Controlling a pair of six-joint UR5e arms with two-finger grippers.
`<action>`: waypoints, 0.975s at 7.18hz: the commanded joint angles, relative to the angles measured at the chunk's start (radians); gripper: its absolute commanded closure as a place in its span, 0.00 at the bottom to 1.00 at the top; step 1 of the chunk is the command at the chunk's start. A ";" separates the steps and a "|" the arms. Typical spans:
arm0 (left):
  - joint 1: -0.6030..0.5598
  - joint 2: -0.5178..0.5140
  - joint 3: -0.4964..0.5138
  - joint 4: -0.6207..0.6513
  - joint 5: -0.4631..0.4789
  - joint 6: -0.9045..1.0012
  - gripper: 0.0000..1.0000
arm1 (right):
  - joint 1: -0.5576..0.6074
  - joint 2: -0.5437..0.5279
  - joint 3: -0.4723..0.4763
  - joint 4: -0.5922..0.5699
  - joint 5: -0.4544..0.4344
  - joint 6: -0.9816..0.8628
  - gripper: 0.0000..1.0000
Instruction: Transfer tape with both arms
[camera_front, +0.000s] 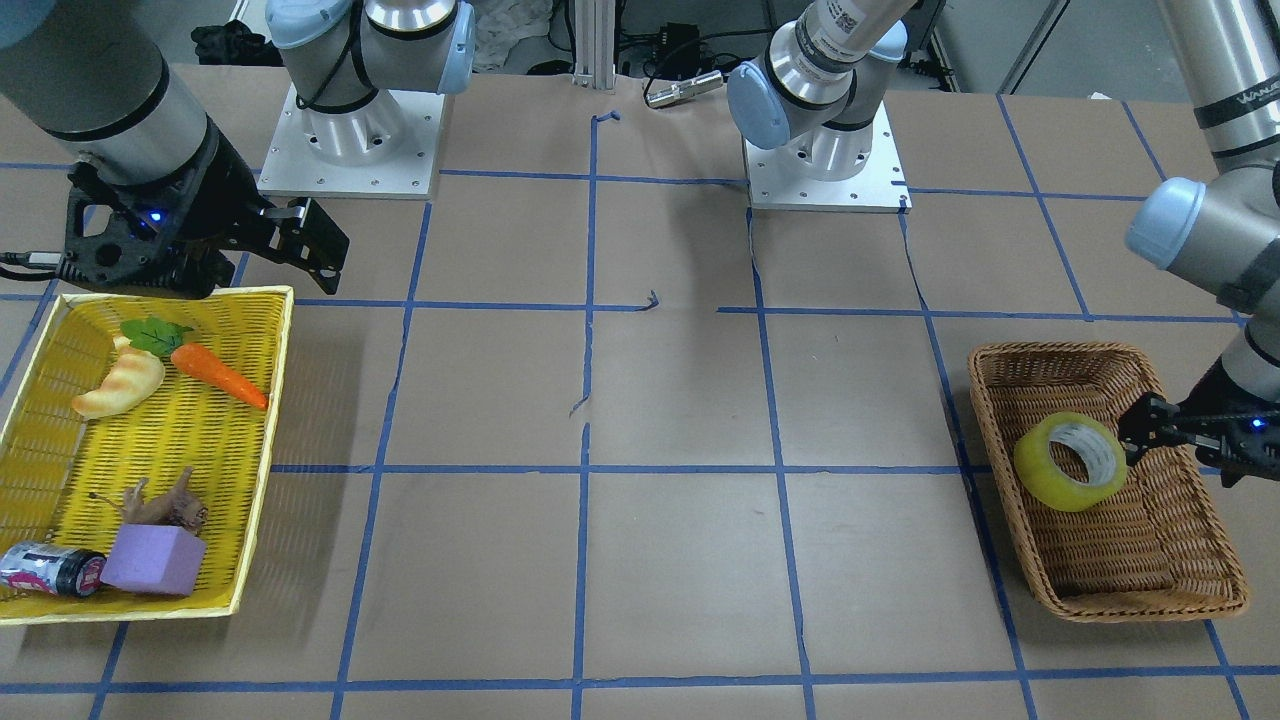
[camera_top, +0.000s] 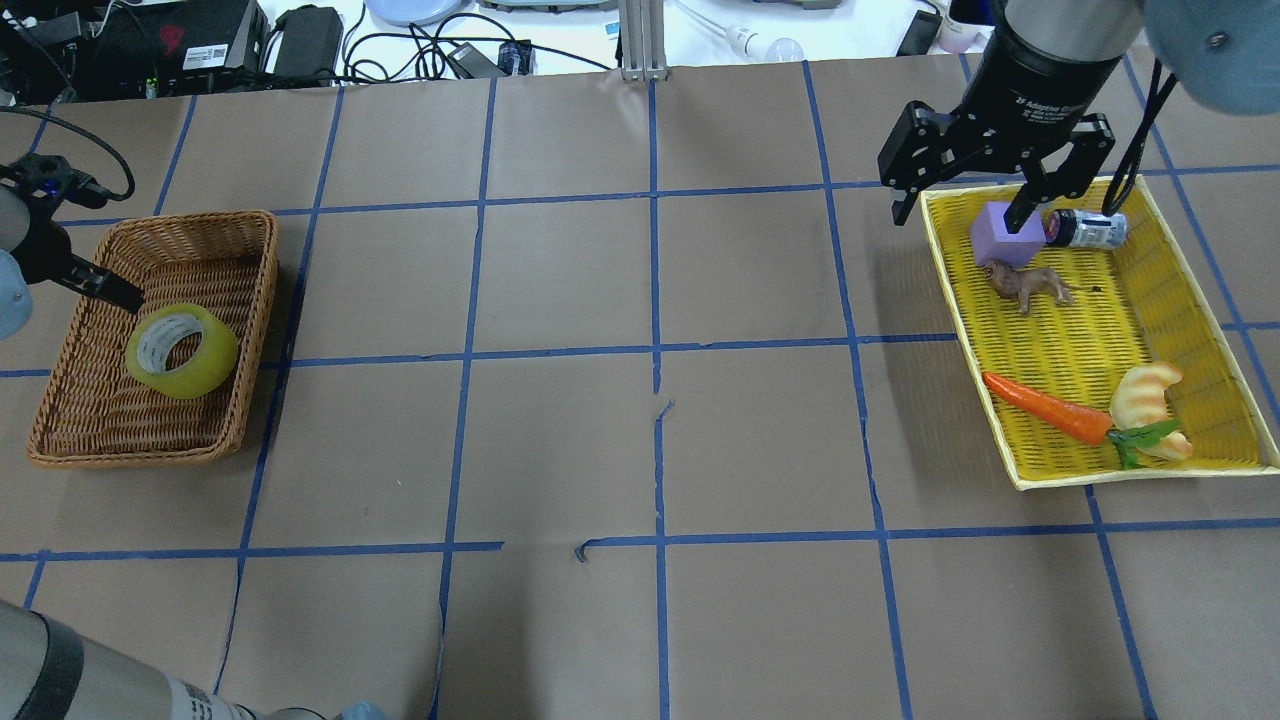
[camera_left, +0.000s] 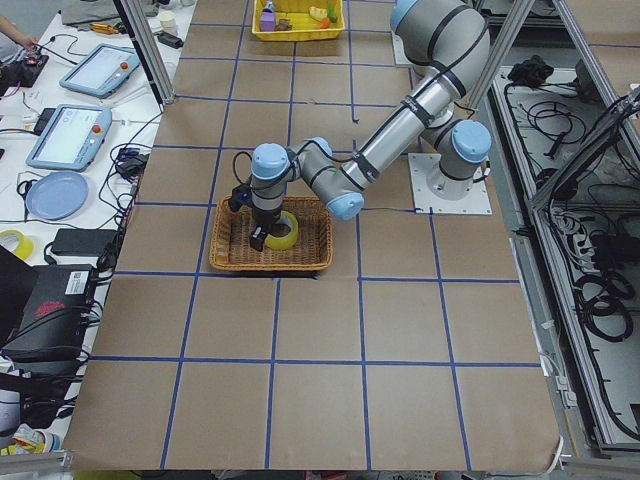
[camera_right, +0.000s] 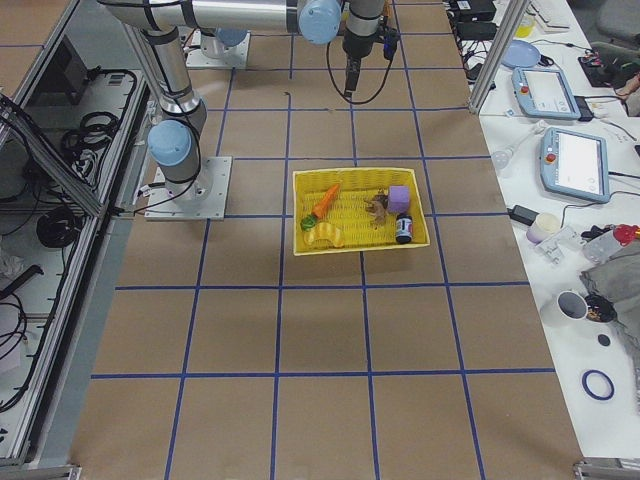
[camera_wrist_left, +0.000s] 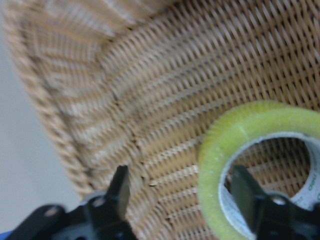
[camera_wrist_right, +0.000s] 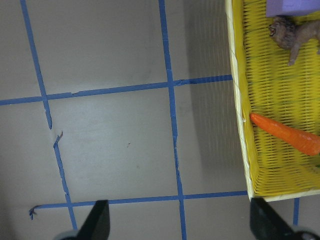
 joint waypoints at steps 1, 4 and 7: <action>-0.095 0.115 0.018 -0.162 0.001 -0.203 0.00 | 0.000 0.000 0.000 0.000 -0.007 -0.002 0.00; -0.269 0.236 0.016 -0.359 -0.023 -0.509 0.00 | 0.000 0.000 0.000 0.000 -0.009 -0.002 0.00; -0.485 0.307 0.019 -0.491 -0.076 -0.799 0.00 | -0.002 0.003 0.003 0.000 -0.065 -0.007 0.00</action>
